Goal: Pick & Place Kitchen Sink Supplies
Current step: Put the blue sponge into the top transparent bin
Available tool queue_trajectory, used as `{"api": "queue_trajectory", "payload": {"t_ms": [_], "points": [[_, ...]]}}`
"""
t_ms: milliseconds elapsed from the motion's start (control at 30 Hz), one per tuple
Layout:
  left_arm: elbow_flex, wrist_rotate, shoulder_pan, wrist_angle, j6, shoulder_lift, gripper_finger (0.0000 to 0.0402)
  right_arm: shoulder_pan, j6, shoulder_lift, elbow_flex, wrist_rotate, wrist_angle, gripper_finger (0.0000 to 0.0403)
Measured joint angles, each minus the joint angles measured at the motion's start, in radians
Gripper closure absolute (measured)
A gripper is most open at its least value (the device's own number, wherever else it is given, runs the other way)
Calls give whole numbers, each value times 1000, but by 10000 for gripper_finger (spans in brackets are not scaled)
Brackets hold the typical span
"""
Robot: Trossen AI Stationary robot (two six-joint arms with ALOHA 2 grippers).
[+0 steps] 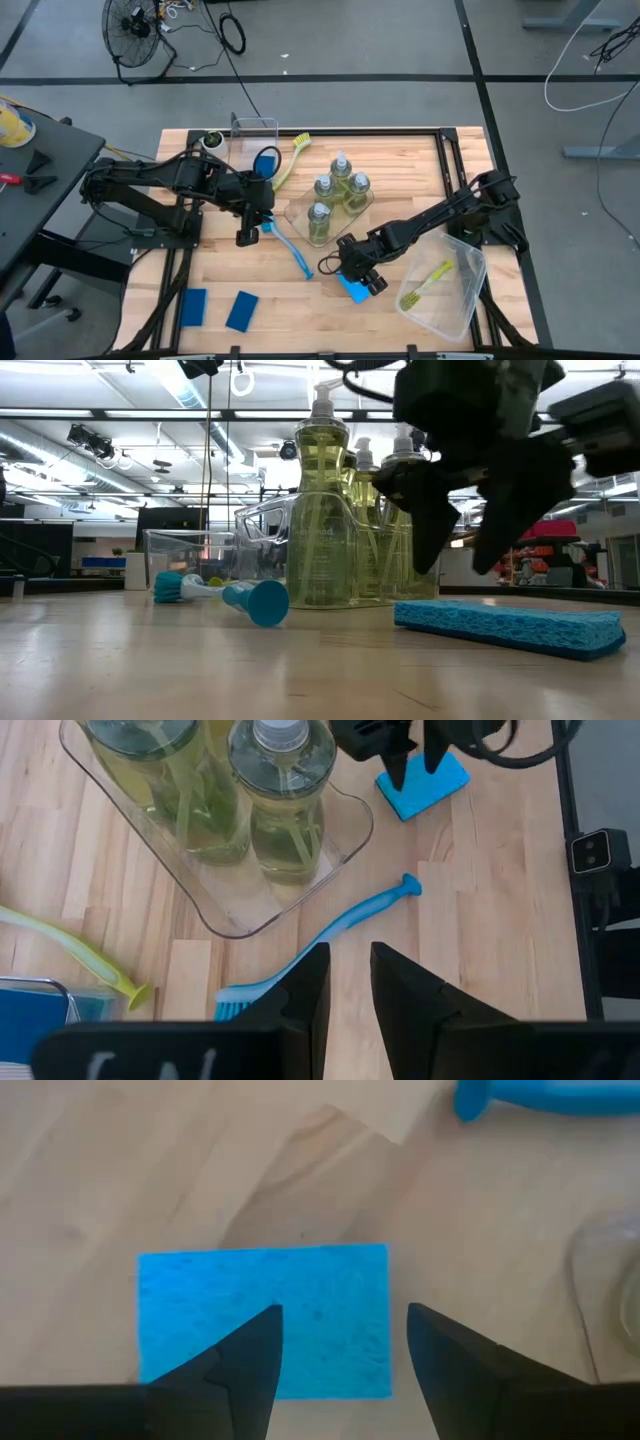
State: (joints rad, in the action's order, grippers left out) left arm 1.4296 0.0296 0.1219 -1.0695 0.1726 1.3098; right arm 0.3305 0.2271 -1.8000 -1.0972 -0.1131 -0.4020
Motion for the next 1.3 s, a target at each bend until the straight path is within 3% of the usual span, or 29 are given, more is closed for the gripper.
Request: {"api": "queue_trajectory", "payload": {"t_ms": [467, 833, 1000, 1300], "points": [[0, 0, 0, 0, 0, 0, 323, -55, 18, -38, 31, -94, 70, 188], [-1, 0, 0, 0, -1, 0, 323, -55, 18, -64, 31, -104, 65, 197], [-1, 0, 0, 0, -1, 0, 323, -55, 18, -64, 31, -108, 53, 239], [-1, 0, 0, 0, -2, 0, 323, -56, 18, -64, 31, -103, 50, 354]]}}
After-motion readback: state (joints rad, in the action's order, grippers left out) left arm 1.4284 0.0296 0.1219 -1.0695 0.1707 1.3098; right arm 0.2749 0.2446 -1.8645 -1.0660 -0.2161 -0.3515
